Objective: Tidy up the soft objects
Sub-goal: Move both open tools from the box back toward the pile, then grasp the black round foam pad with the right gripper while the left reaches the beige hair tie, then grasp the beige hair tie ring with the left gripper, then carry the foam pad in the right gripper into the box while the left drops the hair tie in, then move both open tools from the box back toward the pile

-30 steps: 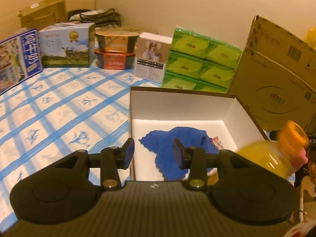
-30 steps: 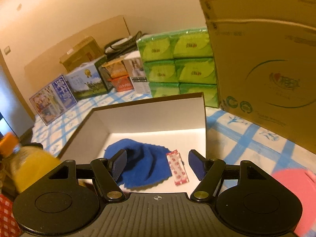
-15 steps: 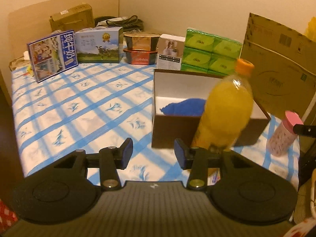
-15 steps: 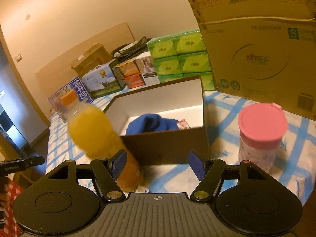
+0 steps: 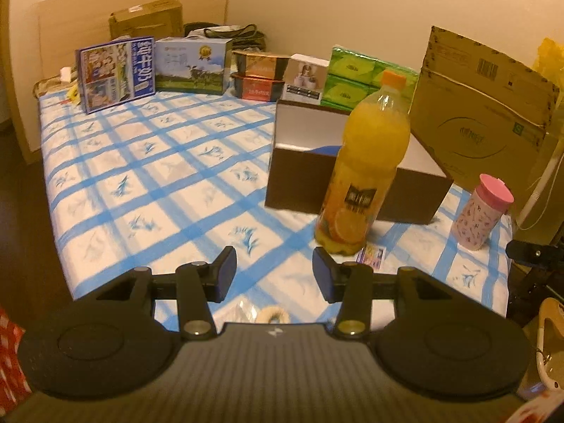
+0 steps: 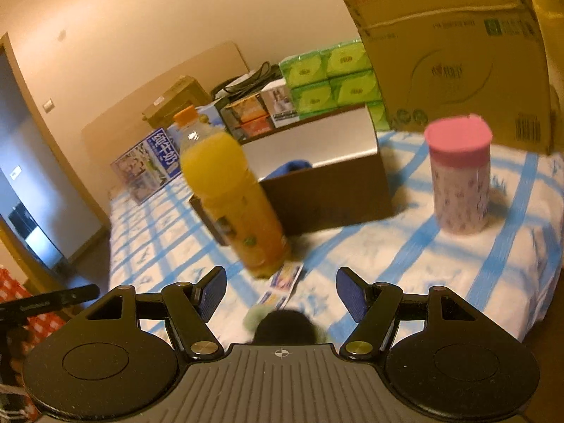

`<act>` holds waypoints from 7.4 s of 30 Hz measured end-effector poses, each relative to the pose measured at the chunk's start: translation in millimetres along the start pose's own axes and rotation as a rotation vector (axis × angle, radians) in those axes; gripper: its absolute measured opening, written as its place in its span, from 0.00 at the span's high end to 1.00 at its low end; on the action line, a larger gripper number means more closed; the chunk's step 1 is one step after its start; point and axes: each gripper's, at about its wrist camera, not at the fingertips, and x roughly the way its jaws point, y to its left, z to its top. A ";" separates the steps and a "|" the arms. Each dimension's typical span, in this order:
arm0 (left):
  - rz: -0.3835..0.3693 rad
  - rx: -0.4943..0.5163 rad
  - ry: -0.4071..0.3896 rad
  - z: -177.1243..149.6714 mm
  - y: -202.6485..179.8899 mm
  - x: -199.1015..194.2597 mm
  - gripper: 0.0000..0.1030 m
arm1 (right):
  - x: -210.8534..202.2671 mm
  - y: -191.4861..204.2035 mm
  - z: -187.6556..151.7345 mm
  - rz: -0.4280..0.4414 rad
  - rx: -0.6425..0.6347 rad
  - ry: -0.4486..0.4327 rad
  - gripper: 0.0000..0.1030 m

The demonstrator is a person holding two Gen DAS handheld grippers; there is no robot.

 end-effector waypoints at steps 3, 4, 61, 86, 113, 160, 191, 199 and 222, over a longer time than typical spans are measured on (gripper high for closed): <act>0.016 -0.014 0.010 -14.0 4.8 -7.0 0.57 | -4.4 4.0 -11.9 0.000 -0.008 0.016 0.33; 0.021 -0.014 0.012 -17.3 6.0 -8.8 0.57 | -5.1 5.7 -15.8 -0.007 -0.021 0.023 0.33; 0.076 -0.028 0.166 -75.3 13.2 32.3 0.51 | 104.8 15.1 -65.6 -0.085 -0.258 0.243 0.30; 0.030 0.164 0.169 -70.5 -15.2 98.9 0.52 | 93.6 1.9 -43.3 -0.046 -0.162 0.114 0.41; -0.051 0.210 0.151 -53.2 -42.9 120.6 0.83 | 97.6 -14.3 -29.7 -0.076 -0.194 0.105 0.41; 0.121 0.134 -0.025 154.9 -243.5 269.4 0.75 | 230.2 -131.0 216.9 0.083 -0.082 0.107 0.29; -0.017 0.167 -0.020 146.7 -262.5 214.7 0.40 | 125.8 -140.5 203.7 -0.023 -0.080 0.010 0.28; -0.071 0.166 -0.012 123.5 -259.0 158.4 0.40 | 61.4 -124.8 178.0 -0.018 -0.049 -0.033 0.28; -0.065 0.097 -0.020 31.9 -142.8 -6.1 0.40 | -22.2 -34.1 37.1 0.039 0.005 -0.006 0.28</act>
